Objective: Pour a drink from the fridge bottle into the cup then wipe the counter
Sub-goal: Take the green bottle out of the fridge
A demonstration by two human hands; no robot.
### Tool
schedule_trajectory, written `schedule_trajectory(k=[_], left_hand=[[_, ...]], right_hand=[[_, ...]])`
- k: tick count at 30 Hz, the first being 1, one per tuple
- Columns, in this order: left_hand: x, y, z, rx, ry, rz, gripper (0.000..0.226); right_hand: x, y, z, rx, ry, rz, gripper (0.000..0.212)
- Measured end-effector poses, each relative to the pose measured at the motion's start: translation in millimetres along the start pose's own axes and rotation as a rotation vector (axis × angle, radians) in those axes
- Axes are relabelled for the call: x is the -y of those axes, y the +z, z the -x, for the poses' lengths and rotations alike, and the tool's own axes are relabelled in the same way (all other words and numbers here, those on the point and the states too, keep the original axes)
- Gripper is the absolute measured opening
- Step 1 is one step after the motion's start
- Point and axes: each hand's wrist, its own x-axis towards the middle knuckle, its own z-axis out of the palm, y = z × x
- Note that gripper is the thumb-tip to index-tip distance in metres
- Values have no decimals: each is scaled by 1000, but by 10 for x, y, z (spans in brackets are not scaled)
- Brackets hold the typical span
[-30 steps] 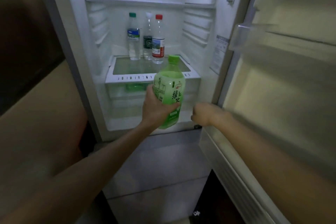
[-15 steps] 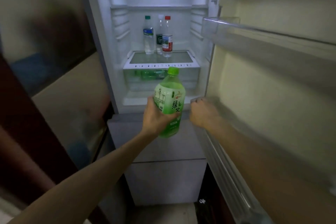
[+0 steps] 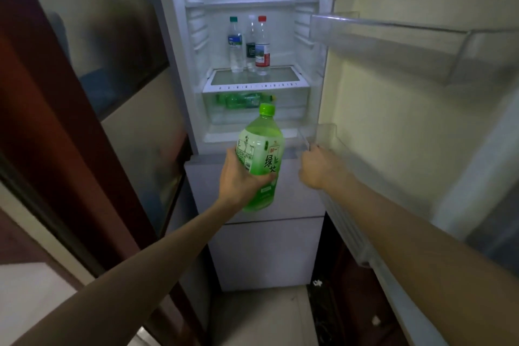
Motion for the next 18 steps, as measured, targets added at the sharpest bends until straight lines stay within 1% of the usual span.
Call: schedule_trajectory(k=[2, 6, 9, 12, 18], left_hand=[[32, -40, 158, 33, 22, -23, 76], [108, -65, 481, 76, -4, 6, 77], [87, 11, 716, 120, 5, 25, 80], [1, 124, 935, 150, 3, 50, 78], [-205, 271, 1233, 178, 31, 26, 78]], right_hand=[[55, 25, 175, -21, -2, 12, 29], [106, 94, 609, -44, -11, 32, 29], [81, 143, 957, -72, -30, 39, 27], [1, 143, 1233, -99, -28, 12, 25], [-287, 96, 1629, -116, -150, -65, 32]])
